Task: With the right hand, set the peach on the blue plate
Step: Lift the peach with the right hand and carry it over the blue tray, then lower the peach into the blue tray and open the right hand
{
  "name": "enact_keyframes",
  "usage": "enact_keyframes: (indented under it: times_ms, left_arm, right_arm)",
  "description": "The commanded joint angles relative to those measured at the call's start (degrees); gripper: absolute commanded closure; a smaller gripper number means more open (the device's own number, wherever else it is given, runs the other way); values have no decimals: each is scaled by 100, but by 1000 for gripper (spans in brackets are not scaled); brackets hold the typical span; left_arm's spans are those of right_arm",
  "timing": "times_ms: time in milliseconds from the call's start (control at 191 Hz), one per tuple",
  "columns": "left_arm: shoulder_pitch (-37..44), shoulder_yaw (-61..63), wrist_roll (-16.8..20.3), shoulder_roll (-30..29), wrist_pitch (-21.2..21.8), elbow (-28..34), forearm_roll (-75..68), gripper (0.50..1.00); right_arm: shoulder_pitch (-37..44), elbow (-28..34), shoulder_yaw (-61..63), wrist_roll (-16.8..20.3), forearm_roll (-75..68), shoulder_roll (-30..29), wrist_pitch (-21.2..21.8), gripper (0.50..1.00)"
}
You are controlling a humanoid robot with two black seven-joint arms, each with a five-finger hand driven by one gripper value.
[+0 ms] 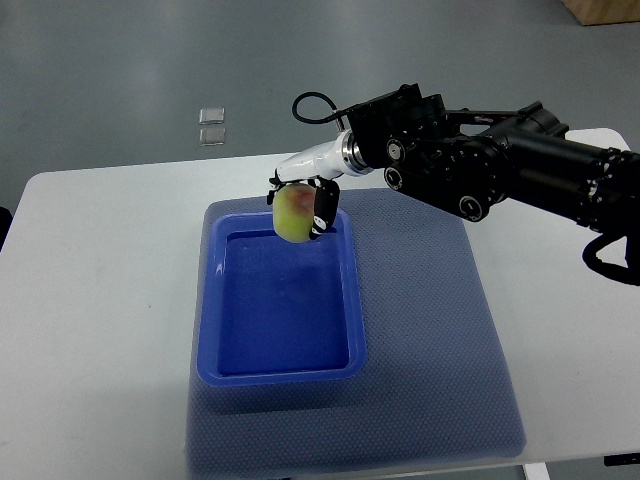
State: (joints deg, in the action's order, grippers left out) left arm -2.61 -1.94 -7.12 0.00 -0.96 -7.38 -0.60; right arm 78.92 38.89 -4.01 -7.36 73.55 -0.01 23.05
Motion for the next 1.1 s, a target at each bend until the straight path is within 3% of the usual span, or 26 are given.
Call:
enact_keyframes:
  times_ms: [0,105,204,257,262,304,356,362,414,948,1095]
  left_arm:
    - [-2,1,1,0,0,-9,-10,500]
    - [-2,1,1,0,0,-9,-10,500]
    - [-2,1,1,0,0,-9,-10,500]
    - [-2,1,1,0,0,-9,-10,500]
    - [-2,1,1,0,0,-9,-10,500]
    - [-2,1,1,0,0,-9,-10,500]
    - [-2,1,1,0,0,-9,-10,500]
    - [-2,1,1,0,0,-9,-10,500]
    - [-2,1,1,0,0,0,-10,500]
    - [-11,10,1,0,0,-9,-10,500]
    - [-11,10,1,0,0,-9,-1,500]
  right_arm:
    - [-113,-39,5,6,2,1,-124,832]
    - [-193,-65,5,6,2,1,-178,807]
    - [-316,-74,5,-2,-42,1,-187,738]
    - [-316,-74,5,-2,-42,1,-187,738]
    - [-368,-74,14,-2,-68,1,-187,704]
    - [-403,-74,14,-2,-77,1,-178,658]
    - [-404,-74,14,-2,-77,1,-178,658]
    - [-421,-74,14,-2,-86,1,-169,630]
    - [-421,-74,23,-2,-104,1,-152,585]
    - [-219,-74,330,6,-631,1,-11,572]
    - [-157,-285,1138,86,-1826,1,-28,572]
